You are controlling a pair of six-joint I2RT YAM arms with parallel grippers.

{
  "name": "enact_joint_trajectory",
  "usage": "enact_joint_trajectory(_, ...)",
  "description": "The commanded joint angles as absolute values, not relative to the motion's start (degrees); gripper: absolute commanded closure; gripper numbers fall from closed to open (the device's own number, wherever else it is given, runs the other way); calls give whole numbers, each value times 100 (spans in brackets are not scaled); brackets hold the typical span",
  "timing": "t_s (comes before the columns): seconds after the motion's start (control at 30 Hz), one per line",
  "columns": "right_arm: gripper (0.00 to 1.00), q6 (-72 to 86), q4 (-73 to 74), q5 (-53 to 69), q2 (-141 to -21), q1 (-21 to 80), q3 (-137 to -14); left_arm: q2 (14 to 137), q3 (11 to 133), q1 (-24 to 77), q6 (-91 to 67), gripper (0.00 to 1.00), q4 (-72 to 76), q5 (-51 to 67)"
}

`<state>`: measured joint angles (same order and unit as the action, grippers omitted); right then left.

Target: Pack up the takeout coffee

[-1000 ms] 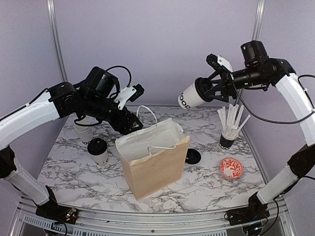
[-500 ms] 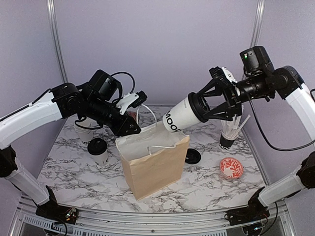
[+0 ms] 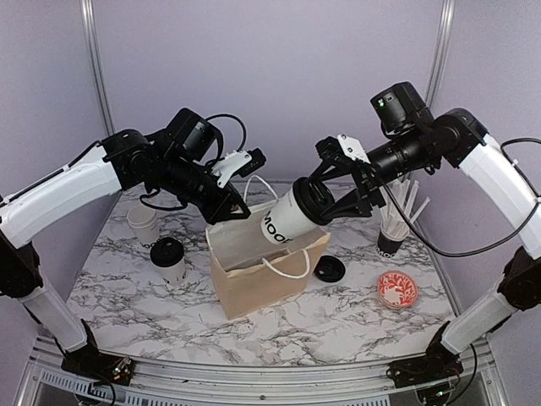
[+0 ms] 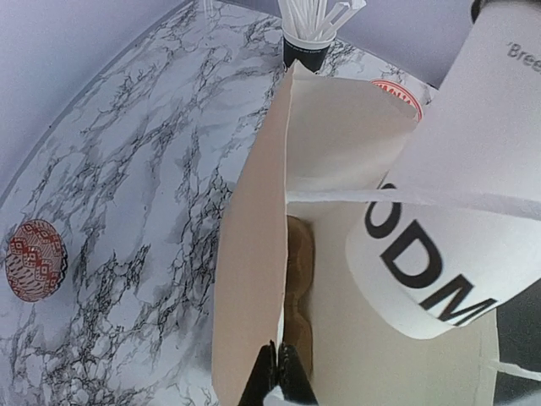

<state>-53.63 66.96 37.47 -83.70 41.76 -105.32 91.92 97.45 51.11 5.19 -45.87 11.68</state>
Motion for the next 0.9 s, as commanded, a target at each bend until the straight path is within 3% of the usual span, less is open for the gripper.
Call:
enact_joint_trajectory(0.0,47,-5398,6593,3373,-8601,4233,-10961,9237,10075,5073,878,100,-4734,998)
enact_joint_trajectory(0.87,49,-5704,6749,1353,-9440,5430,-11221,9369,10292,5071,1485,96,-4764,945)
